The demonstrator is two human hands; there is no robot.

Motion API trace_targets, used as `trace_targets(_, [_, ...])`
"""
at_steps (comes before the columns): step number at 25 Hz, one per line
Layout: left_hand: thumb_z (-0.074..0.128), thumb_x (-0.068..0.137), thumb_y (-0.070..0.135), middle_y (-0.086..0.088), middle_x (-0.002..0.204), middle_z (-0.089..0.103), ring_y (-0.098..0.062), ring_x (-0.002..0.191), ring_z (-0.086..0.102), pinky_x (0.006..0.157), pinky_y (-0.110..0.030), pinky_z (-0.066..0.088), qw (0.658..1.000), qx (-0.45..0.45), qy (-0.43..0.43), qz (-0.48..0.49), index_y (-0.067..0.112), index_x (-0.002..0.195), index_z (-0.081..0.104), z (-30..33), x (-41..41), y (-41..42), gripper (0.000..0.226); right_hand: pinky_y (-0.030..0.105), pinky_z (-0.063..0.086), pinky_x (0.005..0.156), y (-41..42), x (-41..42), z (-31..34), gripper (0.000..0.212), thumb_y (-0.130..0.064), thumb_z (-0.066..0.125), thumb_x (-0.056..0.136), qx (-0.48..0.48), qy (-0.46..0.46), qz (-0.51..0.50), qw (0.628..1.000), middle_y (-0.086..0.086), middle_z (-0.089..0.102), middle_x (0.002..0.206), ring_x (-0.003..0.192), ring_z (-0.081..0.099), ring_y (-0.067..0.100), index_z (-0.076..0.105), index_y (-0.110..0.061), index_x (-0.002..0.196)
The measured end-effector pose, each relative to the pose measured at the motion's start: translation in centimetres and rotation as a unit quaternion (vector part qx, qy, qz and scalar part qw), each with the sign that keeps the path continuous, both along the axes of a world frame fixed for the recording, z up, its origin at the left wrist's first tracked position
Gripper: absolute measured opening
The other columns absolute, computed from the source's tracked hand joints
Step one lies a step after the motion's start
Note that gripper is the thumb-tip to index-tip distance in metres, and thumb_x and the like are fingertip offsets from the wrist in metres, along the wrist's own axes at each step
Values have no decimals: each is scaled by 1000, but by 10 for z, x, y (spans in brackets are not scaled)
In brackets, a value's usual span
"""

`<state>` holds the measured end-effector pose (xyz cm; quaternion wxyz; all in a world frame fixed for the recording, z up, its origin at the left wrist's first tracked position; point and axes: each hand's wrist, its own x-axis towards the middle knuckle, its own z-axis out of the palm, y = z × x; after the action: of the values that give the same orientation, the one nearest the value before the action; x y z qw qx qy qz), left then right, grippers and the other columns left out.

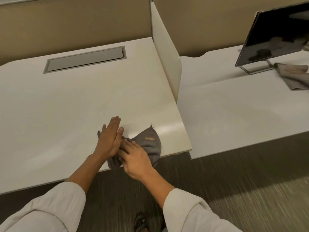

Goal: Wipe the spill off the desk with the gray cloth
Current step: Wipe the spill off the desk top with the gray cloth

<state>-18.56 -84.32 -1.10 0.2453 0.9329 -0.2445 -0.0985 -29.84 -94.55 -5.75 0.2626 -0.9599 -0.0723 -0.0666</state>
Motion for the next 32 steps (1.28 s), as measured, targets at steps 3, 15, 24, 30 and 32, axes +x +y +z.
trace_targets(3, [15, 100, 48, -6, 162, 22, -17, 151, 12, 123, -40, 3, 999, -19, 5, 25, 12, 152, 25, -2, 5, 10, 65, 54, 20, 120, -39, -24, -3, 38, -32, 48, 96, -31, 7, -64, 997, 2, 44, 154, 146, 31, 23, 58, -31, 132])
trace_targets(15, [16, 97, 47, 0, 162, 21, -10, 150, 12, 122, -33, 1, 995, -65, -3, 75, 16, 153, 24, 10, 8, 42, 65, 59, 1, 121, -138, 77, 0, 50, -44, 33, 100, -96, 67, -207, 971, 10, 26, 163, 152, 13, 32, 43, -33, 148])
trace_targets(24, [15, 96, 51, 0, 162, 20, -10, 150, 13, 120, -26, -1, 992, -32, -2, 124, 15, 153, 24, -14, 8, 107, 68, 54, 8, 122, -79, 190, 3, 53, -42, 34, 103, -115, 74, -131, 982, 14, 26, 162, 150, 18, 32, 37, -21, 151])
trace_targets(30, [19, 100, 46, -4, 160, 28, -17, 148, 21, 123, -37, 11, 992, -32, -47, 116, 16, 151, 28, -7, 11, 125, 60, 48, 5, 122, 62, 168, 2, 59, -55, 42, 98, -54, 68, 13, 996, 12, 26, 162, 150, 20, 32, 43, -23, 148])
trace_targets(32, [19, 101, 44, -8, 156, 36, -24, 144, 31, 120, -49, 21, 991, -39, -67, 112, 14, 148, 33, -4, 15, 136, 57, 48, 6, 123, 94, 138, 3, 54, -53, 43, 98, -30, 60, 29, 997, 11, 31, 160, 148, 24, 31, 49, -26, 144])
